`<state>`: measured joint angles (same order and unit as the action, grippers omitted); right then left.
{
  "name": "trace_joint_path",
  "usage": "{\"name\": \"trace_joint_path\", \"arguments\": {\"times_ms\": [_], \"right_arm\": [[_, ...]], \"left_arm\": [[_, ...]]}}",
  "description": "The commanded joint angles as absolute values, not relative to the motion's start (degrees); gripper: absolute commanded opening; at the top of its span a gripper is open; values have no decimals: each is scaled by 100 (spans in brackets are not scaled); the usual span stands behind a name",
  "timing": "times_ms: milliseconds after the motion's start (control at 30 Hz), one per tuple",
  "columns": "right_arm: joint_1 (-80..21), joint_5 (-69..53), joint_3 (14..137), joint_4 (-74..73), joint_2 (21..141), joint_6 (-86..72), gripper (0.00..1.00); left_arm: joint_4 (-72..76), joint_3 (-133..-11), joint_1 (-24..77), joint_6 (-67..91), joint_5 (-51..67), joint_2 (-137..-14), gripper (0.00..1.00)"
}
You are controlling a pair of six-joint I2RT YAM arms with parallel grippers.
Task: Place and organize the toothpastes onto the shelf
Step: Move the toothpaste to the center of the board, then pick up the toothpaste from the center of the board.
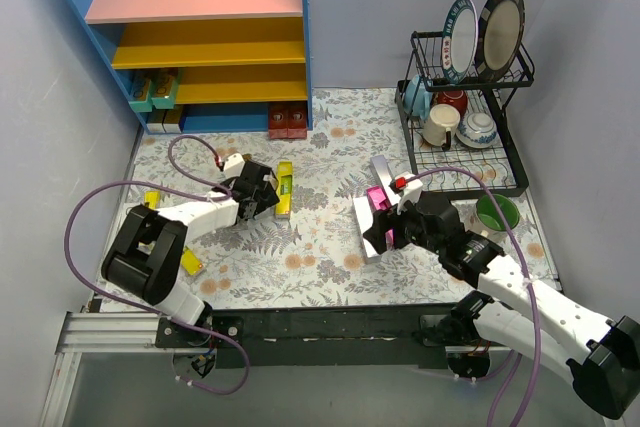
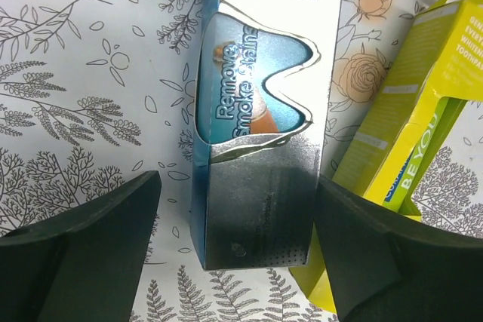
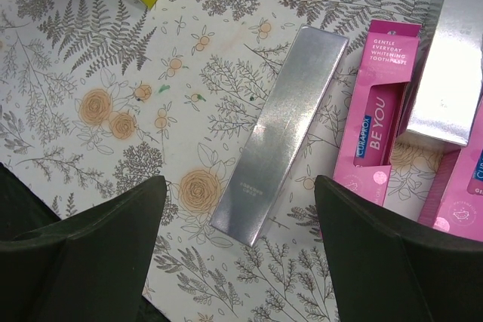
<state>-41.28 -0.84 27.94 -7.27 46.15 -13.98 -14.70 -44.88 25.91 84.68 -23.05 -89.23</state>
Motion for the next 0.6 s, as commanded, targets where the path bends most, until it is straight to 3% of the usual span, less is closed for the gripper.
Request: {"name": "trace_joint_path", "arguments": {"times_ms": [0, 333, 567], "right_arm": [[-4131, -132, 2716, -501, 4491, -1477, 88], [-4131, -114, 2610, -492, 4272, -1564, 86], [-4131, -105, 2619, -501, 4184, -1608, 86]], "left_arm": [[-1188, -3921, 2646, 8693, -2311, -9018, 75], [-835, -3683, 2672, 8657, -2057, -8886, 51], [-1388, -3831, 2689, 8675, -2048, -8069, 46]]}}
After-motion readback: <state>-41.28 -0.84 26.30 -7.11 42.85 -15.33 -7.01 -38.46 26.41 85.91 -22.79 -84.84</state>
